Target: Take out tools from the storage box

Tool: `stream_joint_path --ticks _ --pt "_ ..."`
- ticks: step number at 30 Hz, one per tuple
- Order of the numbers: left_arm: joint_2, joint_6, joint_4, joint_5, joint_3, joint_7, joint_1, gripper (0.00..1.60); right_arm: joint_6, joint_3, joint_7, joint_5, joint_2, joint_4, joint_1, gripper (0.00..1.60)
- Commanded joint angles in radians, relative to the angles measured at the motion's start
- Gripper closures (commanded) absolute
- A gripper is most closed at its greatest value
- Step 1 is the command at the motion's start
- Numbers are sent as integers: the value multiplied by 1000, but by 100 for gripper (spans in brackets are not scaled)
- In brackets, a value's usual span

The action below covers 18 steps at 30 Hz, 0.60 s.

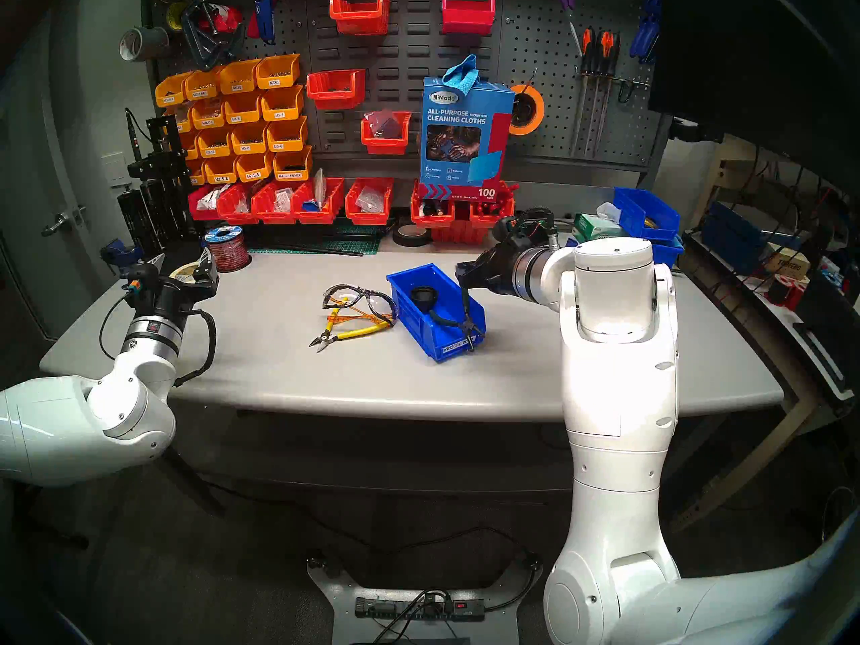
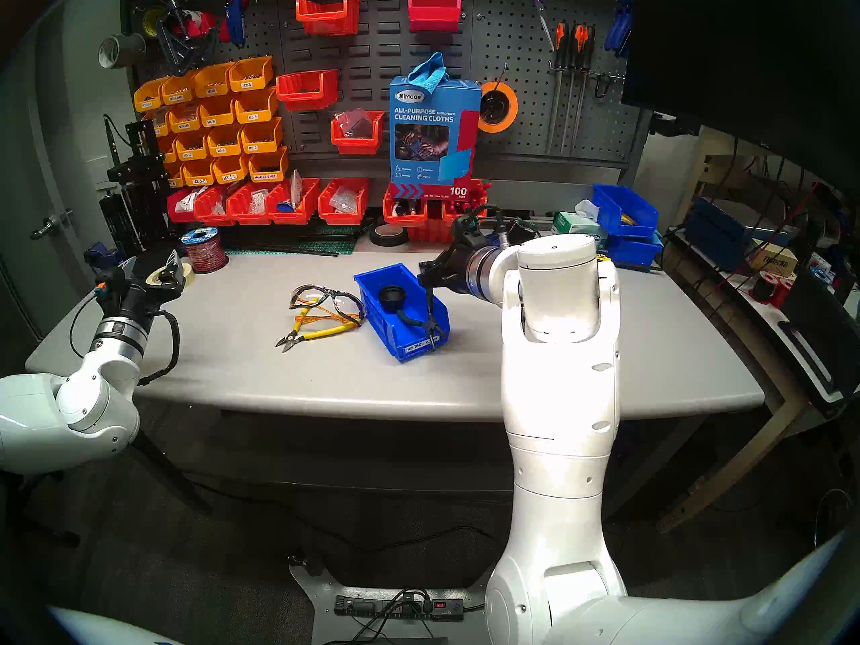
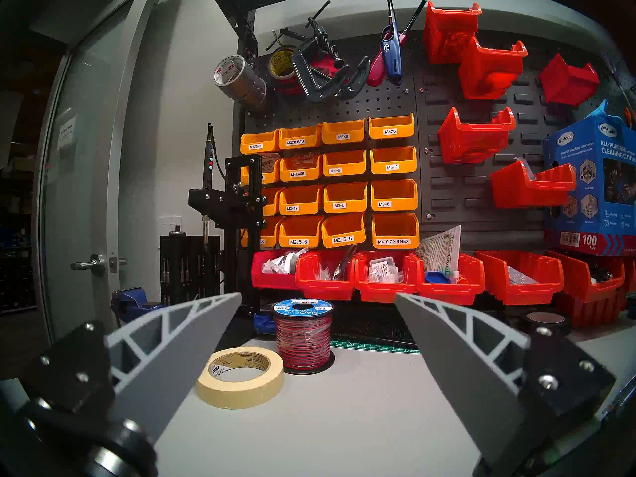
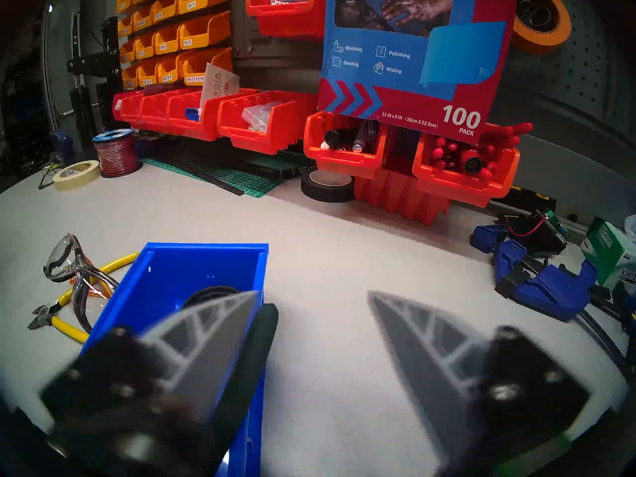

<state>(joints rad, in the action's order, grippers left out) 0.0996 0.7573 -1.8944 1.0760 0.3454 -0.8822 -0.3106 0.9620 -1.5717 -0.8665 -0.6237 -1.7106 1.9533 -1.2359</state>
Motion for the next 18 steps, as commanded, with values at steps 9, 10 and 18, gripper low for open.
stream_joint_path --ticks 9,10,18 --pt "0 4 1 1 7 -3 31 0 -46 30 -7 81 38 125 -86 0" --pt "0 3 1 1 5 -3 29 0 -80 35 22 106 48 139 -102 0" --pt "0 3 1 0 1 -1 20 0 -172 -30 80 102 -12 49 37 0"
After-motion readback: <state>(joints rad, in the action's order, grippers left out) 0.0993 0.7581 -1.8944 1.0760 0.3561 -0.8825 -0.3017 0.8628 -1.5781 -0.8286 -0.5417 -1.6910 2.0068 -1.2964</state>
